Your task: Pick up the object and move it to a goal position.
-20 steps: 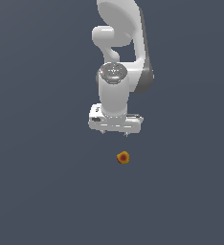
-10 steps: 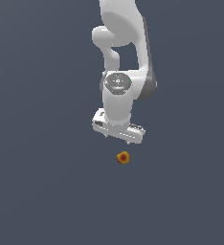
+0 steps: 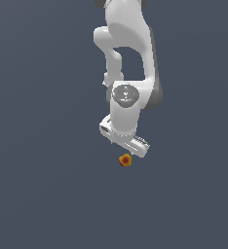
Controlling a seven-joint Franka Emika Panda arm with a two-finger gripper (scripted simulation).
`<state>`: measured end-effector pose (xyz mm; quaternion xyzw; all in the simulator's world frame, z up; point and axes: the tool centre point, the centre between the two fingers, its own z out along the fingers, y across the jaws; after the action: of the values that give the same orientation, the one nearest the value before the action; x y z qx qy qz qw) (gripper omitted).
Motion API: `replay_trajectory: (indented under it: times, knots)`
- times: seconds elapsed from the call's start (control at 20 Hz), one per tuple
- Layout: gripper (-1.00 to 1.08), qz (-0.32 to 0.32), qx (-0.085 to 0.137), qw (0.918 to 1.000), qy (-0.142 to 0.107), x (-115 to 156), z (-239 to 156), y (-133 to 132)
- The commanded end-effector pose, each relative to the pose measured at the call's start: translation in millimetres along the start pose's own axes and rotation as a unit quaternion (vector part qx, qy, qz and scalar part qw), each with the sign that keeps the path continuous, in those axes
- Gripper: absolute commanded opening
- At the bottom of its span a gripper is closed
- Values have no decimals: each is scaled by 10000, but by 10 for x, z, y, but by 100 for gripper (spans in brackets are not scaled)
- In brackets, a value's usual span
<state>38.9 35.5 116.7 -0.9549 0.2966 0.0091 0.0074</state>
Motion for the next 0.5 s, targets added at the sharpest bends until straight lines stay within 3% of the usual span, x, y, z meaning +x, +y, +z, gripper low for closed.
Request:
replay_trajectory:
  times: [0.0,0.45]
  knots:
    - [100,318,-5,9995,16,18,55,-51]
    - [100,1285,-19,9917,76,63,230,-210]
